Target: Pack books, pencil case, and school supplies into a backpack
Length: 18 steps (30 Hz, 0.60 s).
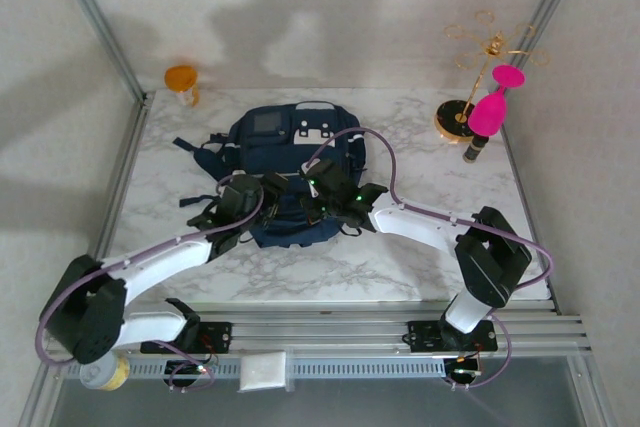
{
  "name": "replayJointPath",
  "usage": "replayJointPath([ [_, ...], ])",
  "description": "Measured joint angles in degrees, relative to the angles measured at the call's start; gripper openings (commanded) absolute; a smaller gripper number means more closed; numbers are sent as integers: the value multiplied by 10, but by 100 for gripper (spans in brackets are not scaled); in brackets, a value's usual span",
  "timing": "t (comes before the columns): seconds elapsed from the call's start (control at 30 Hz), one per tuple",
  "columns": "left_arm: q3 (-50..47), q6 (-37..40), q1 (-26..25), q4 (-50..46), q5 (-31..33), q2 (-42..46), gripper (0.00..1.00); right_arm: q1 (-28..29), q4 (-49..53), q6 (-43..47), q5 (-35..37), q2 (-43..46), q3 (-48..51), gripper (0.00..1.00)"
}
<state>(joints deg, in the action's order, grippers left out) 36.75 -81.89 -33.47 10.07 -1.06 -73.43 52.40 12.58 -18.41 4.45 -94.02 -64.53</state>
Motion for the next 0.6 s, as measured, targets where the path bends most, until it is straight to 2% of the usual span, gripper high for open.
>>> replayJointPath([
  [0.1, 21, -28, -8, 4, 21, -42, 37, 0, -4, 1, 5, 0, 1, 0],
  [0.27, 28, -50, -13, -8, 55, -63, 0, 0, -4, 12, 24, -1, 3, 0],
  [0.43, 30, -31, 4, -24, 58, -39, 0, 0, -23, 37, 39, 9, 24, 0],
  [0.6, 10, 38, 72, -60, 10, 15, 0, -2, -44, 79, 45, 53, 71, 0],
])
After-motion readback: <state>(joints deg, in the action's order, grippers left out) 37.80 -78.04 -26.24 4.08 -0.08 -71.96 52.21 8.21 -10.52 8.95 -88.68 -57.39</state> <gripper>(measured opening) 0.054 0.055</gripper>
